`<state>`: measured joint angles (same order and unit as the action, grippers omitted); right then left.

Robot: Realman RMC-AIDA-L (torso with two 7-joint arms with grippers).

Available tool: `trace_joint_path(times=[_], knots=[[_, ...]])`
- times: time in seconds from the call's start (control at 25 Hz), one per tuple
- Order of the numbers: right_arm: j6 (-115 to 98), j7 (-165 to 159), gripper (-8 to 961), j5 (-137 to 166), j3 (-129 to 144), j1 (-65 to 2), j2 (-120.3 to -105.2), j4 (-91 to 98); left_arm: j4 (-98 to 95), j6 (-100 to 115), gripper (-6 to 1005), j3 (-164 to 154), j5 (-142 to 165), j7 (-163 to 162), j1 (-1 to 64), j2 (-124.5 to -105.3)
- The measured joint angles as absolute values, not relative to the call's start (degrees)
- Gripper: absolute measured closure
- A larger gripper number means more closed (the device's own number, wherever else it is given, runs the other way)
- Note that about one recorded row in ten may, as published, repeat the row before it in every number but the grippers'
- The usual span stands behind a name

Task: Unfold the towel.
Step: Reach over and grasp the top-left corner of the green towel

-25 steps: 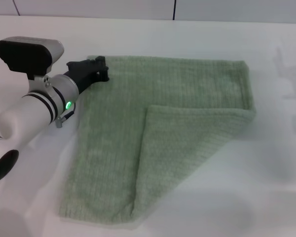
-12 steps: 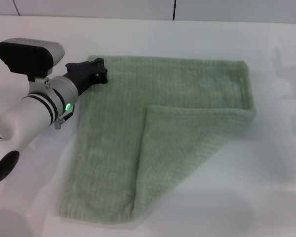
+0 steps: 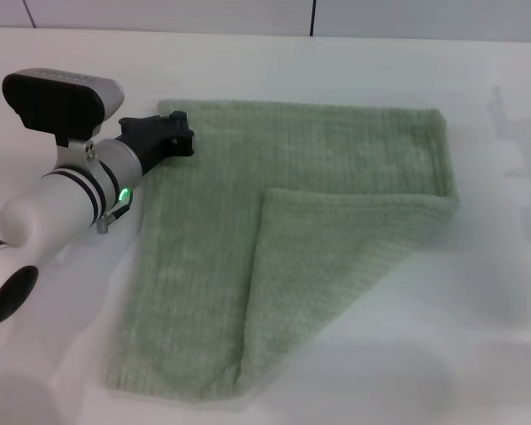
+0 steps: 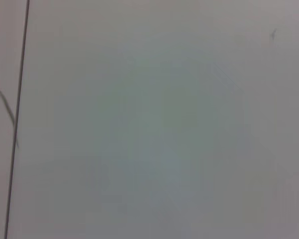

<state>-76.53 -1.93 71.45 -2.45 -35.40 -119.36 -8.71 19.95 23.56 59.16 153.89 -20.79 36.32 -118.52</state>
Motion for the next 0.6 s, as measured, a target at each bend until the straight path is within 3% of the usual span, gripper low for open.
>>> trace_joint_path(times=[0.6], knots=[[-76.2,-1.9,237,71.4,-2.5,-35.6,-119.36,-8.7,19.9,22.0,1001,59.3,153.9,-18.8,36.9,-118.65]])
